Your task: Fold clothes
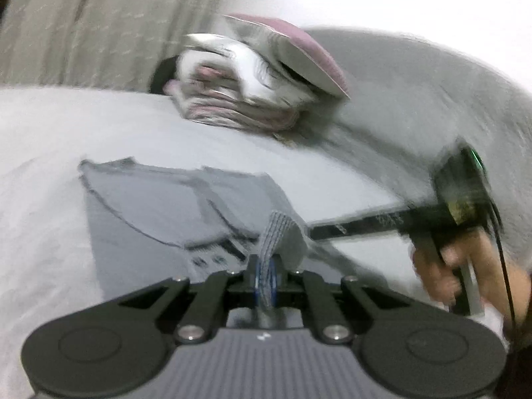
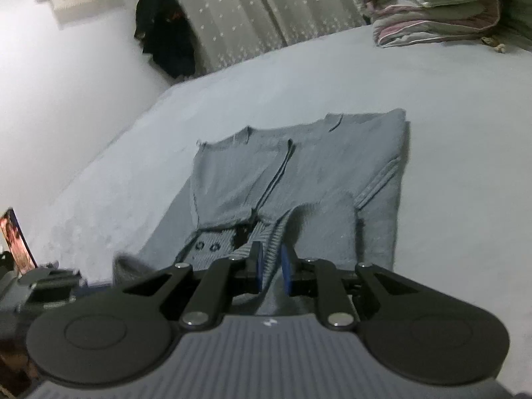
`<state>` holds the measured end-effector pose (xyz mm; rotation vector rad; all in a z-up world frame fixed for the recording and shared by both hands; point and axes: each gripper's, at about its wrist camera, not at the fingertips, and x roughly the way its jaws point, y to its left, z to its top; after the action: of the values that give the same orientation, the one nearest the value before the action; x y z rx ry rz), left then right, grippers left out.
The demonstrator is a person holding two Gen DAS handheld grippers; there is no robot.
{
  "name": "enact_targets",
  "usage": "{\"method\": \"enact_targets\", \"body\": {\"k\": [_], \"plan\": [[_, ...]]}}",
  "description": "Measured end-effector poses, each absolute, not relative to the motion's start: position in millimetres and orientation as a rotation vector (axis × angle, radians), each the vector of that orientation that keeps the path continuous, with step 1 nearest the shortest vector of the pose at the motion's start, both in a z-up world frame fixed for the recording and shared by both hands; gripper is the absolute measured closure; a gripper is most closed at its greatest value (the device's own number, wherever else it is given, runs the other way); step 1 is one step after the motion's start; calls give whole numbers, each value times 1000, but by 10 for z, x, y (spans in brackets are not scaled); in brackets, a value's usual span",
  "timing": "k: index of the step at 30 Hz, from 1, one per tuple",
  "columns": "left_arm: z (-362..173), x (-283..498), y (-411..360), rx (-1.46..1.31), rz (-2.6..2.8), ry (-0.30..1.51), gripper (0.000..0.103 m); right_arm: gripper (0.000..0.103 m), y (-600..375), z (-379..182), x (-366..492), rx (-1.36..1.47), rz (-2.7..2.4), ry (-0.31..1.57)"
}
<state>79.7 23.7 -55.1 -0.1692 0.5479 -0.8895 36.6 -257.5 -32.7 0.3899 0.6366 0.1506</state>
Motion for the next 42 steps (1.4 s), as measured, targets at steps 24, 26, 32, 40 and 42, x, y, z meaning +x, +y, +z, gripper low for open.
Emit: {"method": "enact_targets", "body": {"k": [24,26,32,40,42], "plan": [[-970,1350,438,-303,-467,662,96,87,-2712,-612,472,352,-70,587],[-881,1279,429,-262,-442,649,86,78,-2701,-580,443,333,-86,582],[-584,847,310,-149,-498,507,63,57,-2598,-369,261,275,-90,522],[-822,606,209,43,-623,580,64,51,-1959,-484,84,-6,93,596],[-840,607,342,31,-622,593,64,51,-1960,-547,13,-60,96,616]]}}
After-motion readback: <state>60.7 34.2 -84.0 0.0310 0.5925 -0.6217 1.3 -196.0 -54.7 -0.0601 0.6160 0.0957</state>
